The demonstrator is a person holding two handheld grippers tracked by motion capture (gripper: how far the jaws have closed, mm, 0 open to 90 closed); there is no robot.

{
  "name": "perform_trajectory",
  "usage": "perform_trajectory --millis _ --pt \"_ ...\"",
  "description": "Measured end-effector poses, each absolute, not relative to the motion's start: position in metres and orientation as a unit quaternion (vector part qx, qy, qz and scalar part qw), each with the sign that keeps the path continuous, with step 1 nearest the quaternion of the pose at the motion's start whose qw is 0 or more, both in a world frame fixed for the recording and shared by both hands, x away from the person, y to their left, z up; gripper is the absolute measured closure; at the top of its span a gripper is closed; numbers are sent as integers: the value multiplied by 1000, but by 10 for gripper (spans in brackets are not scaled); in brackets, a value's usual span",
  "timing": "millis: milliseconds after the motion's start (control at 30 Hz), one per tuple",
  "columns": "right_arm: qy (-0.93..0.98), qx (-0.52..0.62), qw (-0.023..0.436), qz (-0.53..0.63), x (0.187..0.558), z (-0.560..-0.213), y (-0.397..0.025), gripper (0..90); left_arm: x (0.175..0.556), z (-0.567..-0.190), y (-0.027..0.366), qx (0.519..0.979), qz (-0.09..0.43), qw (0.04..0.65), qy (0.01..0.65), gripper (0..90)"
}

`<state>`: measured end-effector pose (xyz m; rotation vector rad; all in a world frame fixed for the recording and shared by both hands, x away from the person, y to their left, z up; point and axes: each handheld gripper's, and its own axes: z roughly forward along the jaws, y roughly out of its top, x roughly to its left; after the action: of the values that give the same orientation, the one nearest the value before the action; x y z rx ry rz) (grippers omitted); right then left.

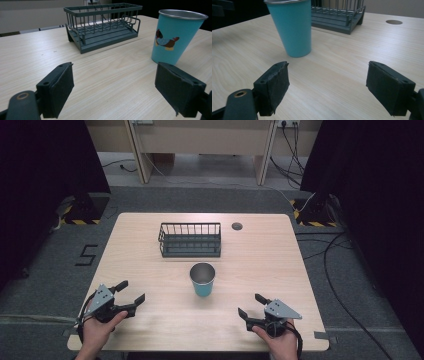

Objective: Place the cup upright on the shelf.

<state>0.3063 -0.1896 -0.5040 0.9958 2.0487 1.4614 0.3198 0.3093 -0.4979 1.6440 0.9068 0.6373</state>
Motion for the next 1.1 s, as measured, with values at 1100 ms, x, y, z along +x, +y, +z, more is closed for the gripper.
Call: perform_trajectory --millis 1100 --pt "765 313 194 529 348 -487 -135 158 324 -499 306 681 249 567 391 146"
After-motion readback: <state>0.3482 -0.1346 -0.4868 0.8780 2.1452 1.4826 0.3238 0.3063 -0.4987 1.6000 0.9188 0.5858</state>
